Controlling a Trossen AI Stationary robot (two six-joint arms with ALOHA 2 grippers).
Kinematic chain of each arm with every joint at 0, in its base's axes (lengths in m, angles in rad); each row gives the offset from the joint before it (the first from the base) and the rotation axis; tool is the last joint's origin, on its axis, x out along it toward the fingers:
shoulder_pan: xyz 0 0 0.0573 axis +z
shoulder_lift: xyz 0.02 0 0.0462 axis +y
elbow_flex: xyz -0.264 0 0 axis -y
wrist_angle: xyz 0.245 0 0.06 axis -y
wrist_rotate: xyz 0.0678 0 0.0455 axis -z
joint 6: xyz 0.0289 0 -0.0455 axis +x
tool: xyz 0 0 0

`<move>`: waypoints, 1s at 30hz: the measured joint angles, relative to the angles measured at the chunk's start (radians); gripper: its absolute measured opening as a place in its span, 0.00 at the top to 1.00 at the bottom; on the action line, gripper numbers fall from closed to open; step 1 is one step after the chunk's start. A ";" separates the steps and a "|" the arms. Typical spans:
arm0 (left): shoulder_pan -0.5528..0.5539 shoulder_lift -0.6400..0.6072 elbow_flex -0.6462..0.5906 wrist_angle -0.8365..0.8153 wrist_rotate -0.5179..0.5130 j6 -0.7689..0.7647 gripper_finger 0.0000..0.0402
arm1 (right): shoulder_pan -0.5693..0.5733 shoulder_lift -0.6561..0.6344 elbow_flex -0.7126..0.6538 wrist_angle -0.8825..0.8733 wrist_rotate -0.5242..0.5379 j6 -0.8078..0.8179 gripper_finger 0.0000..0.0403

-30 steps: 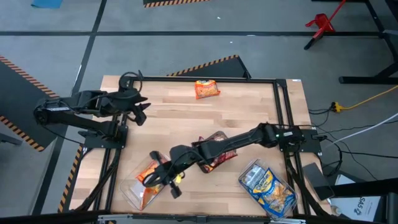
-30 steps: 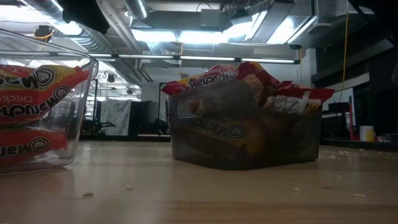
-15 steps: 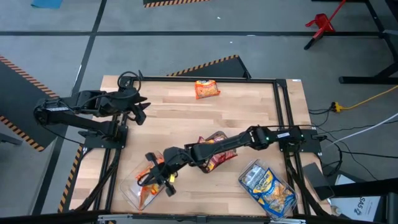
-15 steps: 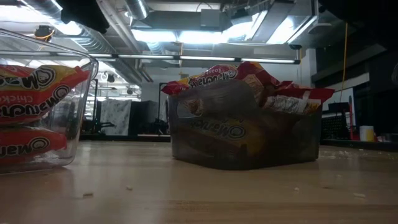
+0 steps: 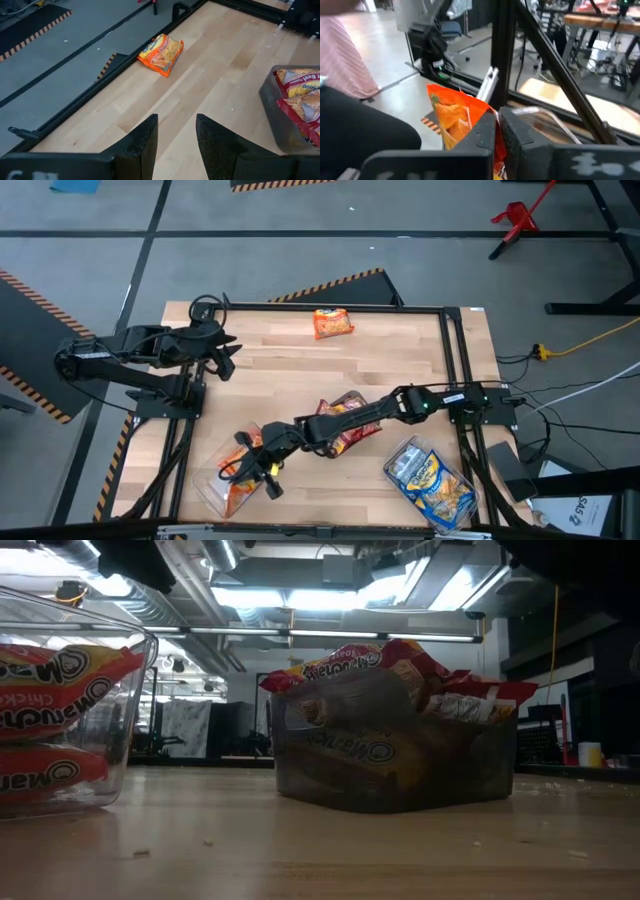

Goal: Sort Maruchan noodles
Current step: Put the orange noodle pack into the left transparent bin

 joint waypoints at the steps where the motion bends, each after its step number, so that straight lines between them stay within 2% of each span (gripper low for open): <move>1: 0.000 0.000 0.000 0.000 0.000 0.000 0.68 | -0.001 0.002 0.000 -0.005 0.001 0.000 0.97; 7: 0.000 0.000 0.000 0.000 0.000 0.000 0.68 | -0.002 0.023 0.000 -0.011 -0.008 0.004 0.84; 10: 0.000 0.000 0.000 -0.001 0.000 0.001 0.68 | -0.006 0.036 -0.001 -0.010 0.022 0.003 0.76; 16: 0.000 0.000 0.000 -0.003 0.000 0.001 0.68 | -0.041 0.032 0.000 -0.007 0.190 -0.007 0.66; 19: 0.000 0.000 0.000 -0.022 0.001 0.001 0.68 | -0.072 0.017 0.008 0.001 0.217 -0.003 0.65; 21: 0.000 0.000 0.000 -0.043 0.000 0.000 0.68 | -0.092 0.000 0.009 -0.016 0.168 0.002 0.65; 26: 0.000 0.000 0.000 -0.078 0.034 -0.027 0.68 | -0.117 -0.018 0.010 -0.059 -0.206 -0.030 0.65; 28: 0.000 0.000 0.000 -0.076 0.121 -0.026 0.68 | -0.102 -0.025 0.009 -0.084 -0.227 -0.040 0.65; 30: -0.008 0.000 0.000 -0.075 0.247 -0.027 0.69 | -0.086 -0.030 0.011 -0.127 -0.178 -0.075 0.65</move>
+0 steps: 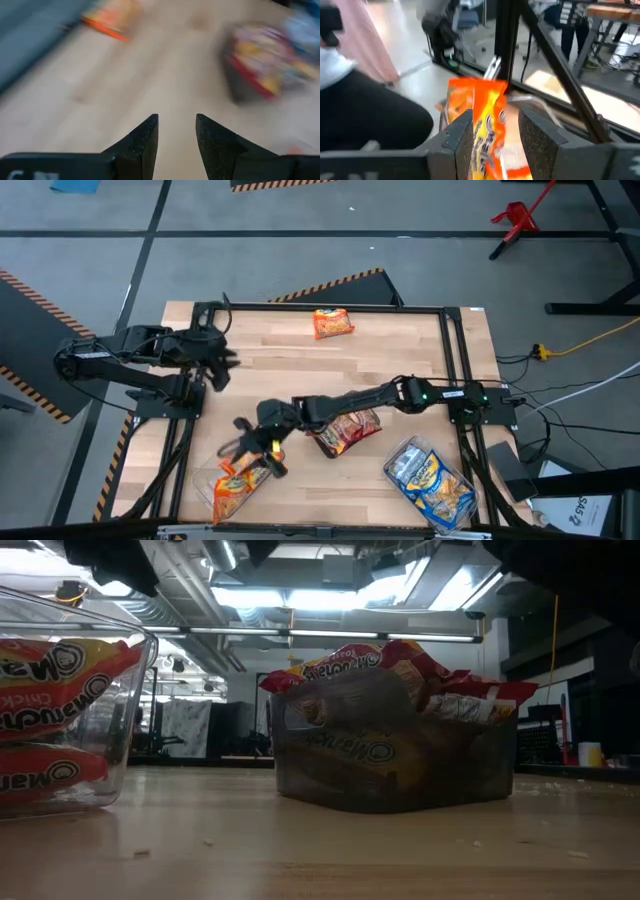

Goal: Sort Maruchan noodles
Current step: Put the orange noodle pack into the left transparent bin

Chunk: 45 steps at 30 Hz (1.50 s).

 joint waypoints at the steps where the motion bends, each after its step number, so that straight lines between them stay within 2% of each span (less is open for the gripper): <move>1: -0.013 0.002 0.000 0.001 0.066 -0.004 0.69 | 0.004 -0.004 0.000 -0.035 0.018 -0.020 0.65; 3: -0.059 0.021 0.000 0.012 0.171 -0.029 0.72 | 0.003 -0.016 -0.002 -0.124 0.031 -0.065 0.65; 5: -0.125 0.047 0.000 0.049 0.190 -0.076 0.76 | -0.001 -0.041 -0.002 -0.239 0.034 -0.094 0.65; 12: -0.365 0.156 0.046 0.123 0.012 -0.138 0.98 | 0.001 -0.243 0.002 -0.825 0.148 -0.267 0.65; 17: -0.490 0.219 0.154 0.080 -0.154 -0.138 1.00 | 0.011 -0.387 -0.002 -1.146 0.227 -0.278 0.65; 21: -0.592 0.269 0.182 0.090 -0.165 -0.195 1.00 | 0.022 -0.498 0.002 -1.327 0.411 -0.242 0.65; 29: -0.793 0.541 0.185 0.180 -0.033 -0.419 1.00 | 0.020 -0.671 0.001 -1.486 0.640 -0.110 0.65; 34: -0.928 0.734 0.261 0.247 -0.010 -0.562 1.00 | 0.020 -0.738 -0.002 -1.492 0.697 -0.070 0.65; 41: -1.020 0.942 0.490 0.119 -0.004 -0.706 1.00 | 0.020 -0.764 -0.002 -1.492 0.765 -0.060 0.65; 45: -1.024 1.013 0.544 0.006 0.116 -0.782 1.00 | 0.020 -0.769 -0.002 -1.482 0.764 -0.060 0.65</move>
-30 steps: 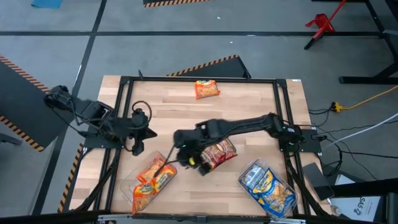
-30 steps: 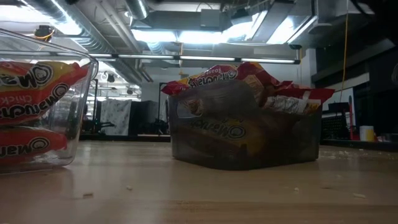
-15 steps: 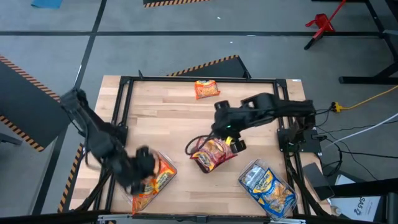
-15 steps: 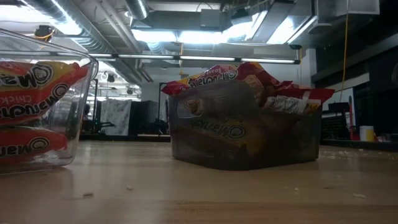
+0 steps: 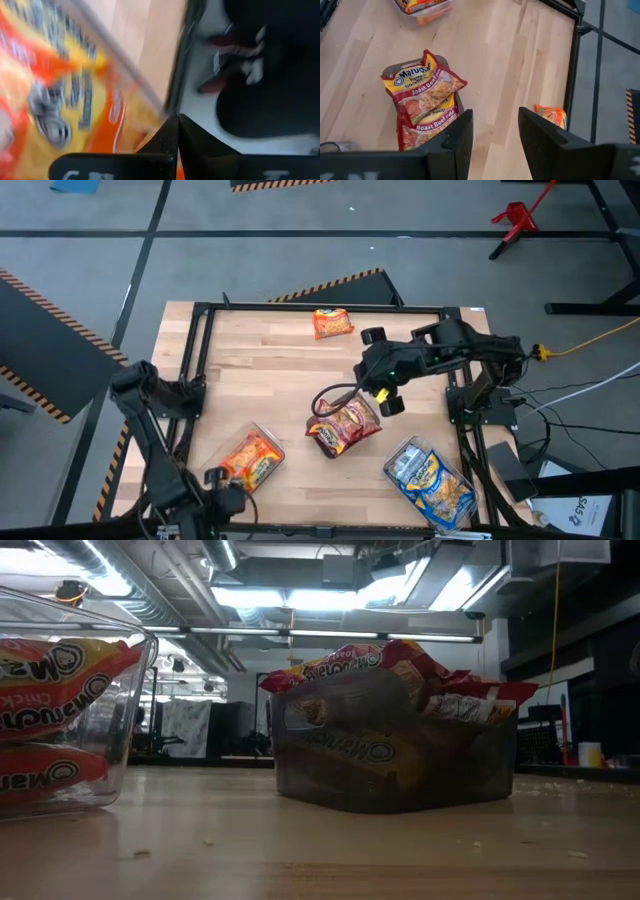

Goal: Sort Maruchan noodles
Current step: Put the orange noodle pack into the left transparent bin

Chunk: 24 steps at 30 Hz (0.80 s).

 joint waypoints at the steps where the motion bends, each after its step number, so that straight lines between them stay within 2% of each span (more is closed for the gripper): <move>1: 0.000 0.015 0.000 -0.024 0.037 -0.010 1.00 | 0.000 0.001 0.000 0.001 0.000 0.000 0.65; 5: -0.005 0.062 -0.016 -0.110 0.151 -0.007 1.00 | 0.000 0.001 0.000 0.010 0.000 0.000 0.65; 8: -0.008 0.068 -0.044 -0.175 0.163 -0.004 1.00 | 0.000 0.001 0.000 0.018 0.000 -0.004 0.65; 12: -0.009 0.068 -0.052 -0.322 0.122 0.001 1.00 | 0.000 0.001 0.000 0.019 0.000 -0.007 0.65; 16: -0.010 0.068 -0.053 -0.427 0.000 0.009 1.00 | 0.000 0.001 0.000 0.019 0.000 -0.008 0.65; 19: -0.009 0.068 -0.053 -0.427 -0.052 0.032 1.00 | 0.000 0.001 0.000 0.019 0.000 -0.008 0.65; 24: -0.001 0.068 -0.109 -0.362 -0.056 0.015 1.00 | -0.006 0.001 0.000 0.019 0.019 -0.009 0.65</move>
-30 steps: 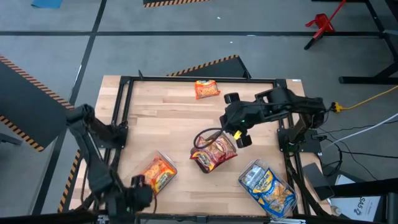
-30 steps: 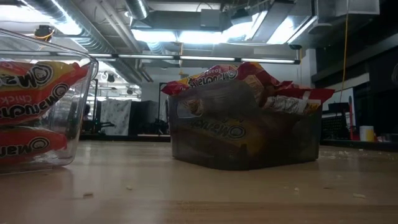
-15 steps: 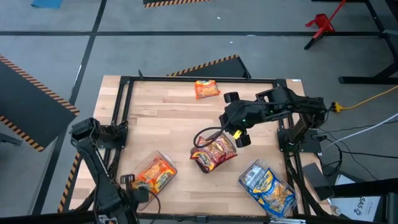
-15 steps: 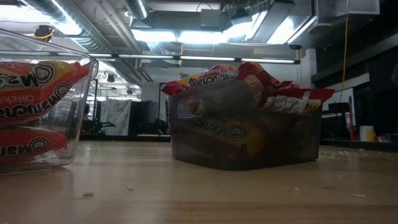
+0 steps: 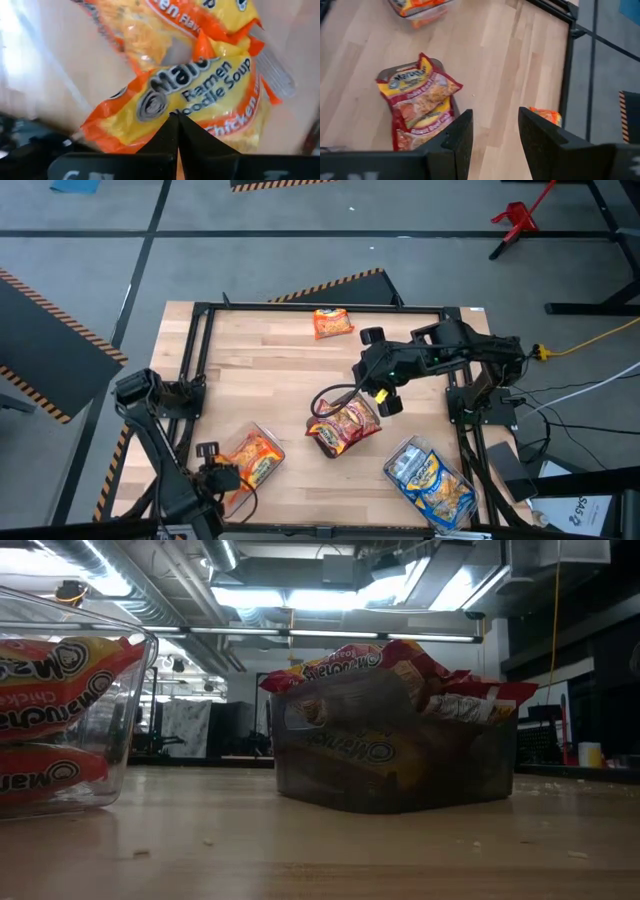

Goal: Sort Maruchan noodles
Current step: Put the orange noodle pack into the left transparent bin

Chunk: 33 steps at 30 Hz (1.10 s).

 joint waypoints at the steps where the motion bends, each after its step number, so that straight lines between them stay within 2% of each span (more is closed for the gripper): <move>1: 0.000 0.000 -0.020 0.036 0.005 -0.001 1.00 | -0.003 0.000 0.000 0.000 0.009 -0.002 0.65; 6: 0.002 0.000 -0.111 0.200 0.035 0.002 1.00 | -0.064 0.000 0.000 0.000 0.029 -0.006 0.65; 13: 0.002 -0.031 -0.097 0.145 0.007 -0.061 1.00 | -0.184 0.000 -0.007 0.013 -0.036 -0.023 0.65; 16: 0.002 -0.076 -0.075 0.135 -0.086 -0.085 1.00 | -0.264 0.000 -0.081 0.059 -0.019 -0.064 0.65; 19: 0.002 -0.140 -0.047 0.124 -0.234 -0.105 1.00 | -0.351 0.002 -0.203 0.133 -0.048 -0.100 0.64; 24: 0.003 -0.254 -0.037 0.120 -0.440 -0.136 1.00 | -0.467 0.003 -0.492 0.407 -0.064 -0.172 0.59; 29: 0.005 -0.324 -0.037 0.095 -0.582 -0.140 0.95 | -0.552 0.003 -0.761 0.778 -0.008 -0.200 0.49; 33: 0.005 -0.343 -0.037 0.086 -0.669 -0.125 0.89 | -0.616 0.009 -0.874 0.925 0.054 -0.097 0.36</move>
